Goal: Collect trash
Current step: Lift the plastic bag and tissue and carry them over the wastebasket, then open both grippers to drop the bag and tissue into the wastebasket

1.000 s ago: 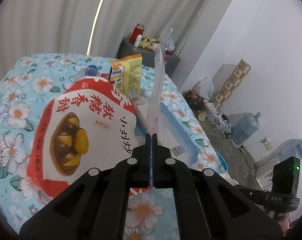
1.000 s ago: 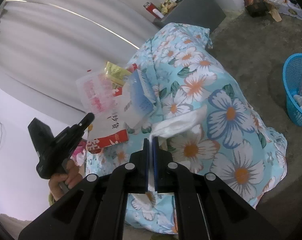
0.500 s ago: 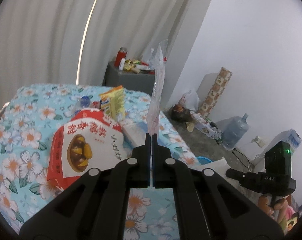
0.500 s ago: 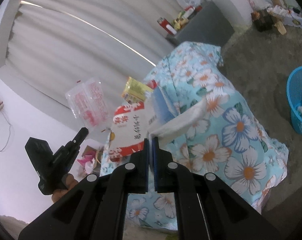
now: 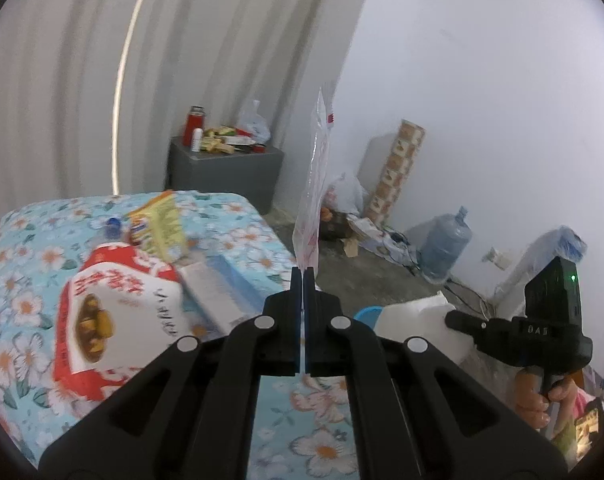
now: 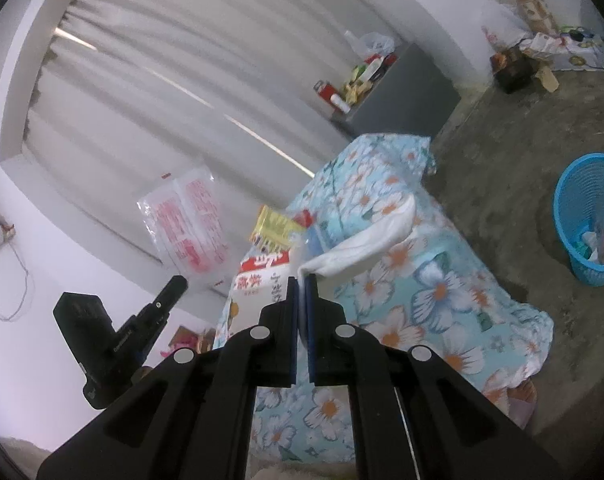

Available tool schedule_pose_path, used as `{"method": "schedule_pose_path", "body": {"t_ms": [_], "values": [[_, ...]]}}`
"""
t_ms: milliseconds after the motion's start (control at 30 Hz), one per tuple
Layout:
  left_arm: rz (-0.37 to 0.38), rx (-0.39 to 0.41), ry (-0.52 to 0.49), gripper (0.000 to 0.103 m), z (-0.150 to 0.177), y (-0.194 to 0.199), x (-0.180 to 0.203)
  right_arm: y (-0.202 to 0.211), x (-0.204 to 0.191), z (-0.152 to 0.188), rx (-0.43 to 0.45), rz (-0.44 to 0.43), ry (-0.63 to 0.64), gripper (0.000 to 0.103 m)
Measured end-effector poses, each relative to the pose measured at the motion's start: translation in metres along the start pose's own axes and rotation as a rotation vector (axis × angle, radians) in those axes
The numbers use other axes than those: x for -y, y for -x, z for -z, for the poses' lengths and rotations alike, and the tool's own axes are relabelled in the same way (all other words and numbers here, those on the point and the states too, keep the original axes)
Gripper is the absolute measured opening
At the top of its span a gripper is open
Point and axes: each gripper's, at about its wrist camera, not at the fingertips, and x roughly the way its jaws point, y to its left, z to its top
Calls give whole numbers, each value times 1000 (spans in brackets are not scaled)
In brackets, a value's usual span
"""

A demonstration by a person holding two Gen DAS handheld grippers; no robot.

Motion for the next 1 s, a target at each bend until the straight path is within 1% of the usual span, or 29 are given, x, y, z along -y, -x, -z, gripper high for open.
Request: {"method": "schedule_pose_path", "body": {"t_ms": [167, 333, 400, 467, 567, 667, 733, 767, 800, 867, 933, 1000], "values": [[54, -34, -56, 0, -7, -27, 28, 23, 18, -10, 65, 11, -29, 4], [121, -96, -135, 0, -16, -74, 68, 53, 39, -30, 153, 46, -52, 4], [147, -127, -180, 0, -20, -99, 90, 70, 51, -43, 201, 77, -56, 4], [169, -162, -225, 0, -22, -122, 110, 86, 63, -57, 247, 126, -57, 4], [210, -240, -278, 0, -21, -169, 141, 102, 88, -75, 294, 203, -67, 4], [231, -346, -314, 0, -14, -224, 166, 103, 115, -91, 307, 298, -89, 4], [232, -430, -338, 0, -4, -268, 183, 99, 142, -100, 297, 335, -130, 4], [230, -464, -344, 0, 0, -283, 189, 96, 154, -102, 290, 351, -148, 4], [218, -514, -354, 0, 7, -308, 196, 92, 166, -105, 283, 367, -167, 4], [195, -585, -377, 0, 22, -349, 207, 79, 198, -111, 261, 409, -213, 4], [168, -632, -409, 0, 35, -382, 216, 70, 226, -116, 239, 456, -246, 4], [154, -671, -440, 0, 47, -413, 226, 58, 252, -120, 221, 479, -276, 4]]}}
